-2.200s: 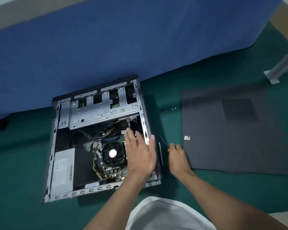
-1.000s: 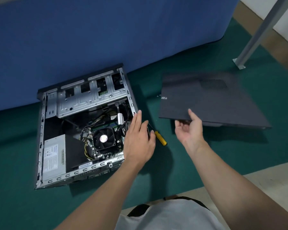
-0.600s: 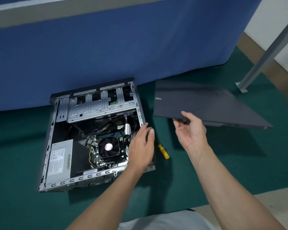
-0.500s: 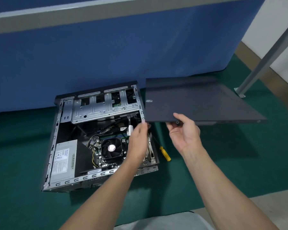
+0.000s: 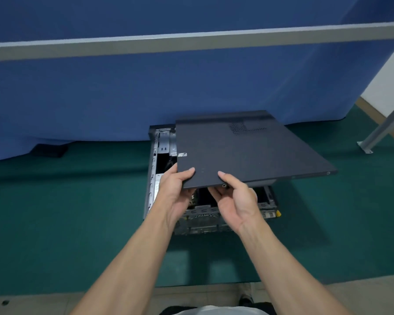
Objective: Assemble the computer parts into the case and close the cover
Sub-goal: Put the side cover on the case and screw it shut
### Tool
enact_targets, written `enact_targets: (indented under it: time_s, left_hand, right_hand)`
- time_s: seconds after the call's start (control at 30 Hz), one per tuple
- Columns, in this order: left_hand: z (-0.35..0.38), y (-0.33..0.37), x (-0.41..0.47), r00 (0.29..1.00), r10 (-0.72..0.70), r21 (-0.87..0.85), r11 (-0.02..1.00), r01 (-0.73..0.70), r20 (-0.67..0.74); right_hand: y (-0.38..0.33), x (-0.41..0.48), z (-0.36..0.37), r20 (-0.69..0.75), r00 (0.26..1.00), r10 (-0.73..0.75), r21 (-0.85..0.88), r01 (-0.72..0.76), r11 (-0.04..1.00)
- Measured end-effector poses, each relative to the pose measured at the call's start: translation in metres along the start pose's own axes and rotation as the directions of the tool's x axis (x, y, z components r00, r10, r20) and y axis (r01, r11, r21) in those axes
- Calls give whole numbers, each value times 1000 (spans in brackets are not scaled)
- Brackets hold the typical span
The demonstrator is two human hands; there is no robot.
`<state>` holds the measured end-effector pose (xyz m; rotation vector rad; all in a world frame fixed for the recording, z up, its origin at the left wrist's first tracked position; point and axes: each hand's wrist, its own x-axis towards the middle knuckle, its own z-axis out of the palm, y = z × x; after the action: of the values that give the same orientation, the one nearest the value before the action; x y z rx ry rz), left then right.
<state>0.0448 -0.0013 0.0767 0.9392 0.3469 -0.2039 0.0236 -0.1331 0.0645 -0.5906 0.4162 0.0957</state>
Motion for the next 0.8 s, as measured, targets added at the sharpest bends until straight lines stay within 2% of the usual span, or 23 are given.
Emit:
enact_targets:
  time_s: [0.07, 0.13, 0.2, 0.3, 0.4, 0.47, 0.5, 0.53, 0.57, 0.6, 0.67, 0.73, 0.8]
  left_hand:
    - [-22, 8, -11, 1000, 10, -38, 999, -11, -6]
    - [-41, 15, -17, 1000, 17, -55, 998, -18, -26]
    - [-58, 21, -21, 999, 11, -65, 998, -15, -48]
    - [-81, 19, -27, 997, -6, -35, 999, 4, -76]
    - [-95, 10, -27, 992, -31, 61, 997, 38, -122]
    - [-98, 2, -23, 977, 7, 246, 968, 48, -215]
    - [-99, -2, -19, 958, 79, 436, 899, 52, -277]
    - [-100, -6, -16, 930, 187, 659, 749, 73, -315]
    - [-101, -10, -15, 904, 298, 834, 542, 105, -308]
    - [-102, -12, -15, 887, 386, 930, 350, 113, -253]
    - [-103, -16, -17, 890, 437, 991, 103, 91, -127]
    - [-105, -22, -15, 924, 381, 995, -77, 67, -33]
    - [-110, -27, -14, 953, 303, 983, -172, 58, -4]
  right_hand:
    - [19, -11, 3, 23, 999, 48, -61, -46, 997]
    - [31, -18, 5, 42, 994, 102, -29, -101, 994]
    - [35, -21, 0, 13, 993, 120, 92, -121, 988]
    - [35, -22, -17, -109, 985, 132, 304, -94, 948]
    - [39, -23, -27, -153, 975, 163, 289, -113, 950]
    - [43, -25, -30, -164, 967, 194, 283, -142, 948]
    - [44, -25, -32, -169, 964, 206, 287, -152, 946]
    - [45, -24, -34, -173, 961, 215, 292, -159, 943]
    - [46, -24, -36, -179, 958, 225, 288, -168, 943]
    - [47, -24, -38, -188, 954, 234, 263, -181, 948]
    - [47, -24, -39, -231, 939, 253, 128, -229, 965]
    - [43, -25, -44, -348, 906, 240, -202, -322, 925]
    - [39, -32, -53, -408, 886, 219, -581, -437, 687]
